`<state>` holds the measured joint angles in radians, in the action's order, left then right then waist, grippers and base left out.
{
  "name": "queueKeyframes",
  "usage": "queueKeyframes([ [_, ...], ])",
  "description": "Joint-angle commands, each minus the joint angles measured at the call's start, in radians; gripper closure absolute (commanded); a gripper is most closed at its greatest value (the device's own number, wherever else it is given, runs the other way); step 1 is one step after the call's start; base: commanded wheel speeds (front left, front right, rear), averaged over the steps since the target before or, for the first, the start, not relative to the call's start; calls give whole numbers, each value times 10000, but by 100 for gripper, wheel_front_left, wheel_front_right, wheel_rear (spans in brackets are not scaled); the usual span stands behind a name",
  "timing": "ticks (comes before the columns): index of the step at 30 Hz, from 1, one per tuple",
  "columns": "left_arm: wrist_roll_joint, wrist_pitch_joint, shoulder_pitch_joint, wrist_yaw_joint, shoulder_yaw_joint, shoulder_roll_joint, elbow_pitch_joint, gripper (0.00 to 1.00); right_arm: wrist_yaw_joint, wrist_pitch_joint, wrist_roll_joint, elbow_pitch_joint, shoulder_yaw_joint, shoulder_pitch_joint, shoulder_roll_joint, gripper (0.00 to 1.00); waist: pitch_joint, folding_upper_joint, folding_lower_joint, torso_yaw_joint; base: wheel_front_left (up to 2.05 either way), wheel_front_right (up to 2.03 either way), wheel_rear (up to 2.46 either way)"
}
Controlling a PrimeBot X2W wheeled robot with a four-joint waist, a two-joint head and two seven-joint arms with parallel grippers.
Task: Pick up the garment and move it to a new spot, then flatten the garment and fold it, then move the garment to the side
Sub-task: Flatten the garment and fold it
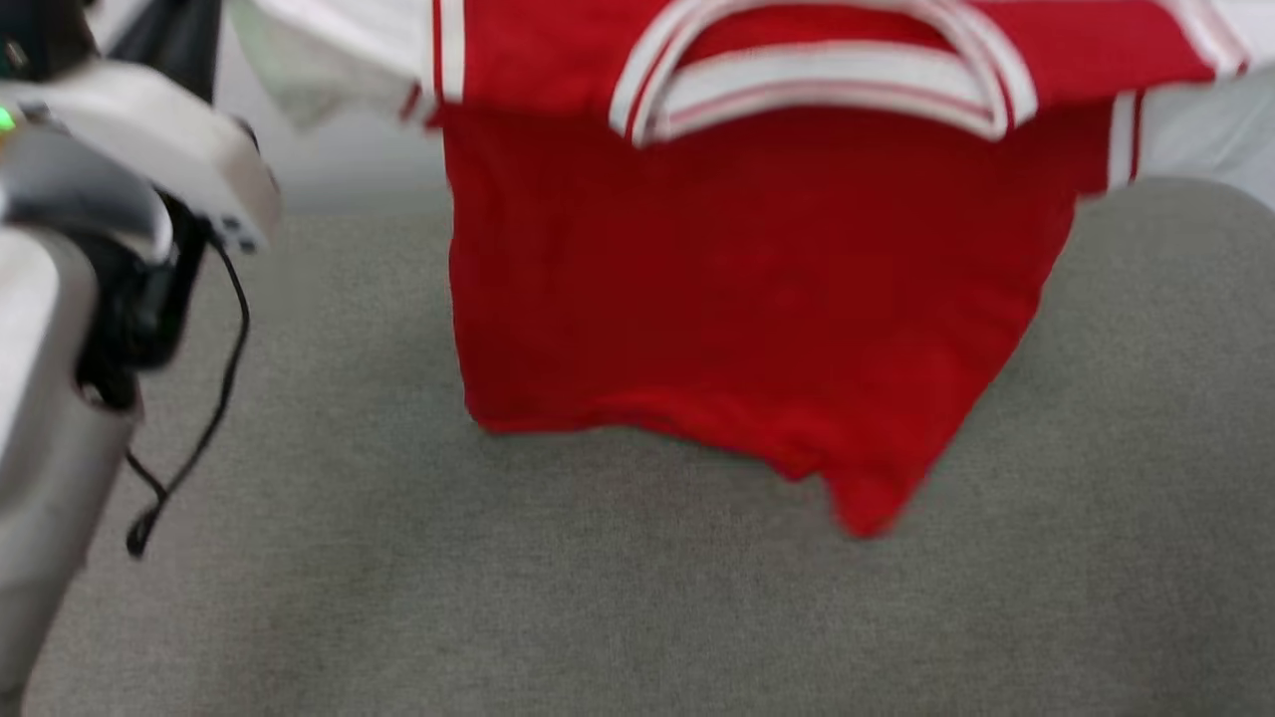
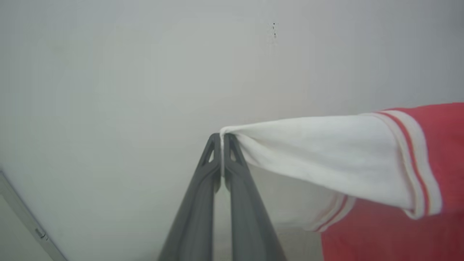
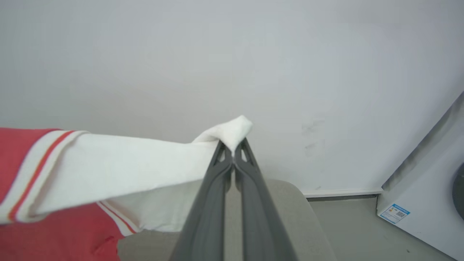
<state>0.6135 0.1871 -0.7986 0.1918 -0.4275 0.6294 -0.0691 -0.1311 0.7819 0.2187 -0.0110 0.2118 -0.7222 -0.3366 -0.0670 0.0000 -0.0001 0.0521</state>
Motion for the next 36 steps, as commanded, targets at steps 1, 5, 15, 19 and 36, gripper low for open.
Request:
queueKeyframes([
  [1, -92, -40, -663, -85, 55, -89, -255, 100, 7, -296, -24, 262, -4, -659, -98, 100, -526, 0, 1, 44, 0, 0, 0],
  [5, -382, -273, -2429, -386, 104, -303, -1315, 100, 8, -995, -154, 1132, -75, -2359, -233, 100, -1319, 0, 1, 58, 0, 0, 0],
  [15, -740, -1423, -6029, -1248, 444, -432, -3988, 100, 10, -3199, -678, 3776, -738, -6244, -41, 100, -3476, 0, 1, 535, 0, 0, 0],
  [19, -850, -1903, -7278, -1413, 630, -407, -4722, 100, 12, -4235, -836, 4739, -1078, -7544, 56, 100, -4333, 0, 1, 721, 0, 0, 0],
  [36, -353, -3283, -8103, -2380, 730, -924, -7490, 100, 10, -6389, -320, 7968, -2625, -8863, 569, 100, -6146, 0, 1, 604, 0, 0, 0],
])
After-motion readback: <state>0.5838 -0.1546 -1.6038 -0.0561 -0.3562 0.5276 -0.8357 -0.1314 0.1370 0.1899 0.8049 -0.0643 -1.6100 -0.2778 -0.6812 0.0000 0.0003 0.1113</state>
